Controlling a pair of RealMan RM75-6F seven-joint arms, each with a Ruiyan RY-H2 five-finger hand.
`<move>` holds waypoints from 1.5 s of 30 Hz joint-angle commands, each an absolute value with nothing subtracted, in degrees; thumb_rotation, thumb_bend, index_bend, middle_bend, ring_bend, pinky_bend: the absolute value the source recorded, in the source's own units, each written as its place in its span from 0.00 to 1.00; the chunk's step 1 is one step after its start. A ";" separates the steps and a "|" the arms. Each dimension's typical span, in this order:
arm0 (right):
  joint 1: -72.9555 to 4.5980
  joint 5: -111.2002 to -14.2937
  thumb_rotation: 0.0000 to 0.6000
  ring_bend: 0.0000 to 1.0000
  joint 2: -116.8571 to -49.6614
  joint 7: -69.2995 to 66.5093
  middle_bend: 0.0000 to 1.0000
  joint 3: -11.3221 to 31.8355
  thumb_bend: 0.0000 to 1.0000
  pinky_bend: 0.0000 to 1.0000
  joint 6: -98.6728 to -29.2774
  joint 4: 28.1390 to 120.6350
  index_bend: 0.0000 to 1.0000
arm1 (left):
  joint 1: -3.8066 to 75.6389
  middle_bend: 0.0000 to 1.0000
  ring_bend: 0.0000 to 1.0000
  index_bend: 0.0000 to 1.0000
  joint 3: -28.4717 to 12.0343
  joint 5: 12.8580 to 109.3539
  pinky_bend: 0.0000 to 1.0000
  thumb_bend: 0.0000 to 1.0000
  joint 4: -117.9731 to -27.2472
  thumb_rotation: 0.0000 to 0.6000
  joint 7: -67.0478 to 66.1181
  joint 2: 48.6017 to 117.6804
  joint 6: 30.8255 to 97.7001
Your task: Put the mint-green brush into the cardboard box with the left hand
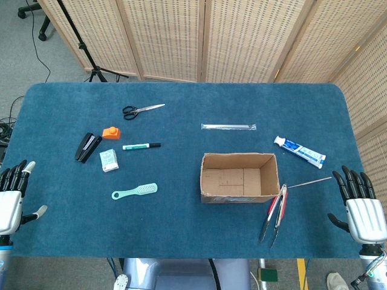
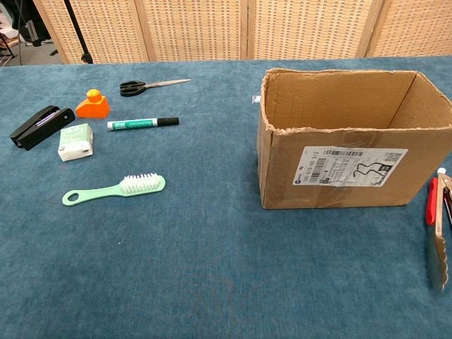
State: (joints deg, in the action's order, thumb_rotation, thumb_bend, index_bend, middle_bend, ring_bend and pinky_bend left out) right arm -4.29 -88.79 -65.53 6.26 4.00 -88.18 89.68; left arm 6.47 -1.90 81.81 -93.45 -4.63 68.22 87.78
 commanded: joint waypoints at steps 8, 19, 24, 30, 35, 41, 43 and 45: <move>-4.27 -88.38 1.00 0.00 -64.66 4.85 0.00 4.07 0.00 0.00 -87.79 90.39 0.00 | 9.90 0.00 0.00 0.04 -2.52 78.59 0.00 0.00 -99.60 1.00 -5.49 67.73 78.79; -4.44 -87.90 1.00 0.00 -63.74 2.85 0.00 4.15 0.00 0.00 -87.03 90.61 0.00 | 20.84 0.00 0.00 0.39 -9.51 57.84 0.00 0.04 -108.38 1.00 -24.25 74.27 68.33; -4.52 -87.58 1.00 0.00 -63.23 1.63 0.00 4.25 0.00 0.00 -86.68 90.68 0.00 | 25.19 0.00 0.00 0.39 -11.10 47.62 0.00 0.06 -109.19 1.00 -35.41 79.94 70.52; -4.58 -87.47 1.00 0.00 -62.64 0.38 0.00 4.23 0.00 0.00 -86.33 90.85 0.00 | 28.65 0.00 0.00 0.40 -12.18 39.18 0.00 0.16 -107.47 1.00 -42.00 87.29 74.34; -4.54 -87.44 1.00 0.00 -62.27 -0.38 0.00 4.25 0.00 0.00 -86.35 91.01 0.00 | 30.45 0.00 0.00 0.41 -12.85 36.19 0.00 0.21 -105.10 1.00 -44.45 91.67 77.38; -4.53 -87.10 1.00 0.00 -61.92 -1.09 0.00 4.39 0.00 0.00 -86.24 91.16 0.00 | 31.48 0.00 0.00 0.45 -12.82 34.93 0.00 0.22 -103.00 1.00 -45.68 94.16 79.15; -4.55 -87.04 1.00 0.00 -61.88 -1.14 0.00 4.39 0.00 0.00 -86.16 91.19 0.00 | 31.58 0.00 0.00 0.48 -12.75 34.67 0.00 0.23 -102.63 1.00 -45.62 94.56 79.19; -4.58 -87.05 1.00 0.00 -61.85 -1.10 0.00 4.34 0.00 0.00 -86.03 91.24 0.00 | 31.78 0.00 0.00 0.48 -12.67 34.40 0.00 0.26 -102.04 1.00 -45.59 95.10 79.17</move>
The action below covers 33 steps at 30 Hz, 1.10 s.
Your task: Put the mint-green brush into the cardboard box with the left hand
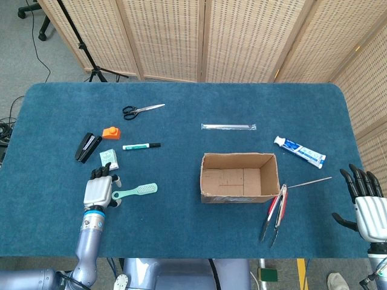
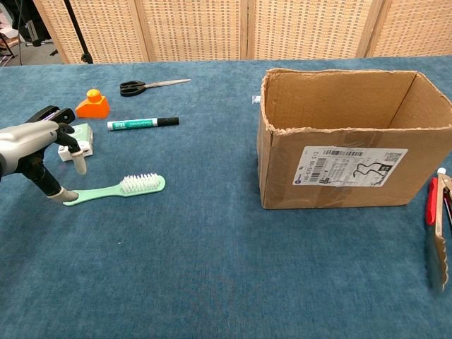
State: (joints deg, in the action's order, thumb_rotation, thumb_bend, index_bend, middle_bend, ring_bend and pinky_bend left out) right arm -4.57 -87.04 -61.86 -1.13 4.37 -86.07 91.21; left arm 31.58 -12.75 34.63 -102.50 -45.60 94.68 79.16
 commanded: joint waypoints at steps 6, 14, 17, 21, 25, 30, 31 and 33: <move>-4.59 -87.13 1.00 0.00 -61.79 -1.12 0.00 4.25 0.00 0.00 -85.98 91.32 0.00 | 32.72 0.00 0.00 0.48 -13.13 33.23 0.00 0.26 -100.06 1.00 -45.97 96.71 78.98; -4.67 -86.89 1.00 0.00 -61.67 -1.23 0.00 4.26 0.00 0.00 -85.66 91.35 0.00 | 33.98 0.00 0.00 0.48 -13.55 32.13 0.00 0.26 -96.44 1.00 -46.21 99.25 78.15; -4.70 -86.80 1.00 0.00 -61.65 -1.23 0.00 4.26 0.00 0.00 -85.54 91.35 0.00 | 34.28 0.00 0.00 0.48 -13.63 31.78 0.00 0.26 -95.52 1.00 -46.29 99.94 77.96; -4.77 -86.65 1.00 0.00 -61.62 -1.31 0.00 4.29 0.00 0.00 -85.35 91.31 0.00 | 34.53 0.00 0.00 0.48 -13.63 31.42 0.00 0.26 -94.56 1.00 -46.36 100.61 77.75; -4.83 -86.55 1.00 0.00 -61.61 -1.35 0.00 4.30 0.00 0.00 -85.18 91.31 0.00 | 34.57 0.00 0.00 0.48 -13.45 31.40 0.00 0.26 -93.91 1.00 -46.27 100.96 77.66; -4.88 -86.55 1.00 0.00 -61.63 -1.28 0.00 4.24 0.00 0.00 -85.04 91.32 0.00 | 34.51 0.00 0.00 0.49 -13.13 31.66 0.00 0.28 -93.59 1.00 -45.99 101.33 77.51; -4.88 -86.55 1.00 0.00 -61.62 -1.27 0.00 4.23 0.00 0.00 -85.04 91.33 0.00 | 34.51 0.00 0.00 0.49 -13.08 31.71 0.00 0.28 -93.54 1.00 -45.96 101.41 77.49; -4.88 -86.52 1.00 0.00 -61.63 -1.25 0.00 4.23 0.00 0.00 -85.02 91.32 0.00 | 34.46 0.00 0.00 0.49 -12.89 31.97 0.00 0.29 -93.55 1.00 -45.84 101.53 77.50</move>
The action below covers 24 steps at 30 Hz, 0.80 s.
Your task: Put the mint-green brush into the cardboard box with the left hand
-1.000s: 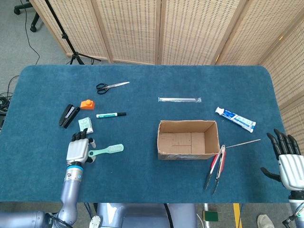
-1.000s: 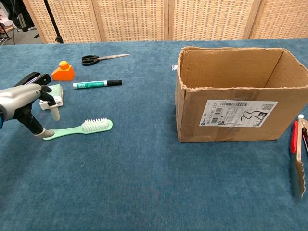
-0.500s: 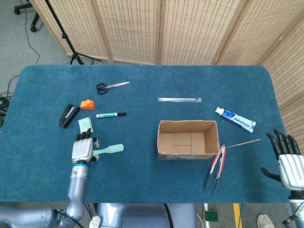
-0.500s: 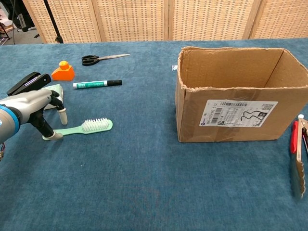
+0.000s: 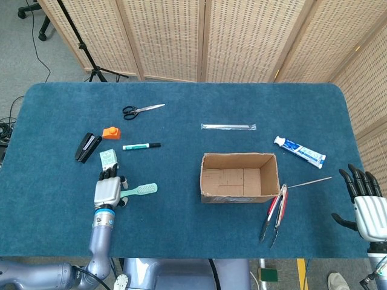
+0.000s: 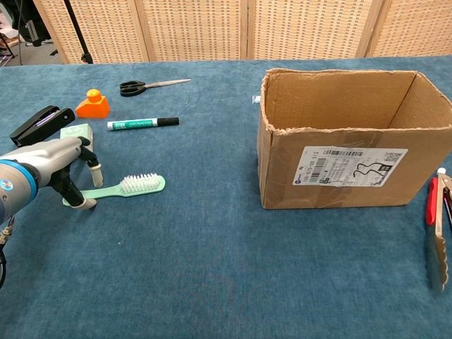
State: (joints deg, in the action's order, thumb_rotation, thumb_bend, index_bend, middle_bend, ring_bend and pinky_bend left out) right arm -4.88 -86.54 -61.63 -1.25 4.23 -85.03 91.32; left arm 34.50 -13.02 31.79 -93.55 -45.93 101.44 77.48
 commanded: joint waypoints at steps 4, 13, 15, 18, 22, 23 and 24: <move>-4.94 -86.39 1.00 0.00 -61.61 -1.29 0.00 4.23 0.00 0.00 -84.84 91.32 0.00 | 34.37 0.00 0.00 0.51 -12.47 32.34 0.00 0.30 -93.50 1.00 -45.91 101.85 77.68; -5.03 -86.22 1.00 0.00 -61.54 -1.55 0.00 4.24 0.00 0.00 -84.57 91.32 0.00 | 34.04 0.00 0.00 0.58 -11.94 32.93 0.00 0.32 -93.43 1.00 -45.95 102.42 78.26; -5.04 -86.16 1.00 0.00 -61.53 -1.58 0.00 4.26 0.00 0.00 -84.54 91.32 0.00 | 34.02 0.00 0.00 0.59 -11.84 33.13 0.00 0.33 -93.39 1.00 -46.07 102.52 78.42; -5.07 -86.15 1.00 0.00 -61.53 -1.62 0.00 4.25 0.00 0.00 -84.49 91.33 0.00 | 34.03 0.00 0.00 0.61 -11.78 33.37 0.00 0.35 -93.27 1.00 -46.33 102.74 78.69; -5.08 -86.04 1.00 0.00 -61.51 -1.64 0.00 4.27 0.00 0.00 -84.41 91.32 0.00 | 33.93 0.00 0.00 0.63 -11.82 33.87 0.00 0.38 -93.23 1.00 -46.42 102.77 79.07; -5.09 -86.03 1.00 0.00 -61.51 -1.65 0.00 4.28 0.00 0.00 -84.41 91.32 0.00 | 33.89 0.00 0.00 0.63 -11.87 34.04 0.00 0.38 -93.29 1.00 -46.36 102.72 79.16; -5.09 -86.00 1.00 0.00 -61.50 -1.66 0.00 4.28 0.00 0.00 -84.39 91.31 0.00 | 33.81 0.00 0.00 0.63 -11.91 34.31 0.00 0.38 -93.36 1.00 -46.27 102.61 79.32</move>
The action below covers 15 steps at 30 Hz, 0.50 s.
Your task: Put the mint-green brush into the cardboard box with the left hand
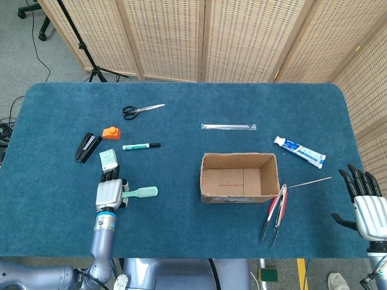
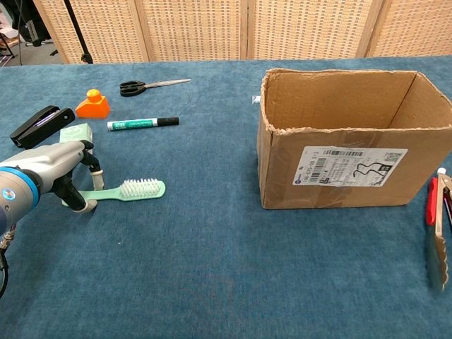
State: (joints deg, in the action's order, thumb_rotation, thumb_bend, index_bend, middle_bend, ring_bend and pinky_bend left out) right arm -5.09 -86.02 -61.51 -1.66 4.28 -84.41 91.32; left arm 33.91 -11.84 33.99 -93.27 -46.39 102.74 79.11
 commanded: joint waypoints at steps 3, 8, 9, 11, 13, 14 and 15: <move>-5.12 -85.97 1.00 0.00 -61.48 -1.69 0.00 4.24 0.00 0.00 -84.26 91.33 0.00 | 33.65 0.00 0.00 0.64 -12.02 34.92 0.00 0.38 -93.71 1.00 -46.31 102.16 79.78; -5.11 -85.96 1.00 0.00 -61.48 -1.57 0.00 4.24 0.00 0.00 -84.30 91.36 0.00 | 33.43 0.00 0.00 0.64 -12.21 35.36 0.00 0.38 -94.32 1.00 -46.24 101.57 80.04; -5.11 -85.96 1.00 0.00 -61.50 -1.54 0.00 4.24 0.00 0.00 -84.31 91.36 0.00 | 33.39 0.00 0.00 0.64 -12.20 35.45 0.00 0.38 -94.43 1.00 -46.23 101.46 80.06; -5.10 -85.93 1.00 0.00 -61.54 -1.46 0.00 4.24 0.00 0.00 -84.31 91.37 0.00 | 33.23 0.00 0.00 0.64 -12.27 35.72 0.00 0.38 -94.86 1.00 -46.08 101.05 80.14; -5.14 -85.90 1.00 0.00 -61.57 -1.42 0.00 4.22 0.00 0.00 -84.23 91.35 0.00 | 33.08 0.00 0.00 0.65 -12.37 36.22 0.00 0.38 -95.29 1.00 -46.03 100.46 80.55; -5.15 -85.89 1.00 0.00 -61.57 -1.42 0.00 4.23 0.00 0.00 -84.21 91.37 0.00 | 33.03 0.00 0.00 0.65 -12.41 36.34 0.00 0.38 -95.47 1.00 -46.04 100.25 80.65; -5.16 -85.90 1.00 0.00 -61.58 -1.39 0.00 4.23 0.00 0.00 -84.21 91.36 0.00 | 32.95 0.00 0.00 0.65 -12.53 36.48 0.00 0.38 -95.74 1.00 -46.01 99.96 80.82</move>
